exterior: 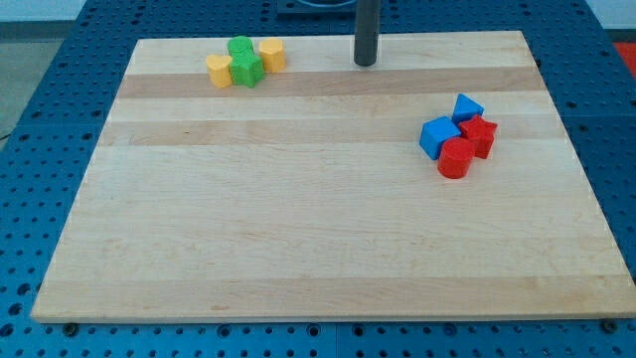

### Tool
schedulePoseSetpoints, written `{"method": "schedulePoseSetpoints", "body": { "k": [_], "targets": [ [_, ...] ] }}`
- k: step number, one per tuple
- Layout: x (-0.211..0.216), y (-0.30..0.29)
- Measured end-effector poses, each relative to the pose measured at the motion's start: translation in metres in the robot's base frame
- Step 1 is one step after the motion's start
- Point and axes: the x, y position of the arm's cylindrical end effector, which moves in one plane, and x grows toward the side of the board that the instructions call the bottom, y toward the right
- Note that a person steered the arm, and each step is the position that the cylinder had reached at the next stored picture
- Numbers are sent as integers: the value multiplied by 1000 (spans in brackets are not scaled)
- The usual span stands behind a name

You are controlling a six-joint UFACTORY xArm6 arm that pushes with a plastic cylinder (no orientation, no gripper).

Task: Drag the blue triangle towards center left

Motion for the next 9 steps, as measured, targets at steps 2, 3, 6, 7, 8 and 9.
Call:
{"method": "schedulePoseSetpoints", "body": {
  "k": [2,3,6,7,8,9],
  "targets": [
    [22,129],
    [77,199],
    [140,-56],
    [139,-27],
    [108,21],
    [115,-42]
  ]
}}
